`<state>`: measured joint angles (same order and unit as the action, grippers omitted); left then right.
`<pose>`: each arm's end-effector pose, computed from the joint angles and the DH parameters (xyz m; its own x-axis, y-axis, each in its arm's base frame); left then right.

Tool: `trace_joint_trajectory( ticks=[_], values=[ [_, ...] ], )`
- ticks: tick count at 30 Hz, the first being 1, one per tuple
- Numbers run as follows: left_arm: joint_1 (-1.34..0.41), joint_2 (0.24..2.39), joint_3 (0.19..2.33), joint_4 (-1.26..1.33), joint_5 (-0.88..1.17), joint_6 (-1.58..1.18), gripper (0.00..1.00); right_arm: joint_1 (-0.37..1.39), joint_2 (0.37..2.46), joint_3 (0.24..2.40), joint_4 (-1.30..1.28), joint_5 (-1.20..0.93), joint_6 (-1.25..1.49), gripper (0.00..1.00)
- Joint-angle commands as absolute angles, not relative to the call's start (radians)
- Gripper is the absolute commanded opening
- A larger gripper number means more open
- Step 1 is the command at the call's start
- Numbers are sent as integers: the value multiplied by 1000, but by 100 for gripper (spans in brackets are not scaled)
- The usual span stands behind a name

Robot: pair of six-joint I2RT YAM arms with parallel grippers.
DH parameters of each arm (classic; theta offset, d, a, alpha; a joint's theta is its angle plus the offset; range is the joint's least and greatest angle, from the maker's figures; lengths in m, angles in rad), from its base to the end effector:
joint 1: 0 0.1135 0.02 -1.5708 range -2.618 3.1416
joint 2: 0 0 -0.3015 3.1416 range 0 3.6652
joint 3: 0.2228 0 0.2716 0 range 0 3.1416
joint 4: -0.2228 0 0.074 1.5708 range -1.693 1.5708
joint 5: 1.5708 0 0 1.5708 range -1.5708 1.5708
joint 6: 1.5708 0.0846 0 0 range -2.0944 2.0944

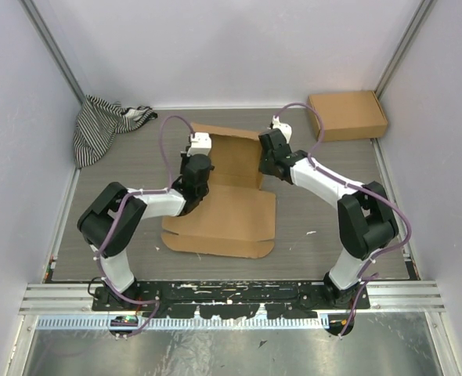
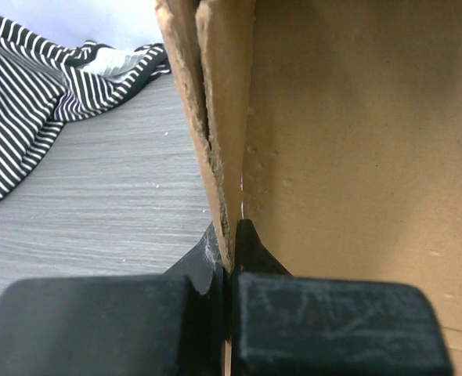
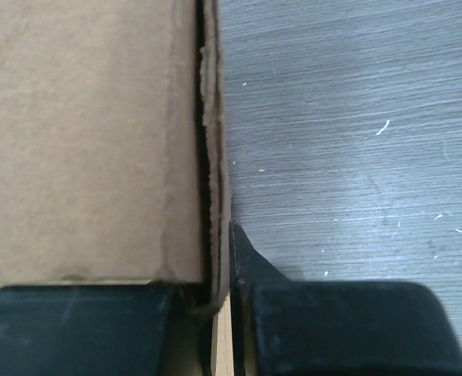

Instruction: Fold the paper box

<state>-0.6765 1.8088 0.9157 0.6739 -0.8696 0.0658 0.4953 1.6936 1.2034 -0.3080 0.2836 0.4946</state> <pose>0.3753 -0.2184 0.2098 -0.1809 0.1996 -0.9630 -0.1661 0.9589 0.2300 0.3871 0.1822 0.2298 -0.6896 0.1455 -0.7095 0.0487 0.9867 0.1550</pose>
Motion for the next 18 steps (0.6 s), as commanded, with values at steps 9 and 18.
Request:
trace_joint_trajectory(
  ticks=[9,18],
  values=[
    [-663,1625,820,512,-878,-107,57,498,1728,1301,-339,274,574,1],
    [-648,1338,806,103,-851,-295,70,493,1771,1359,-417,230,618,1]
  ],
)
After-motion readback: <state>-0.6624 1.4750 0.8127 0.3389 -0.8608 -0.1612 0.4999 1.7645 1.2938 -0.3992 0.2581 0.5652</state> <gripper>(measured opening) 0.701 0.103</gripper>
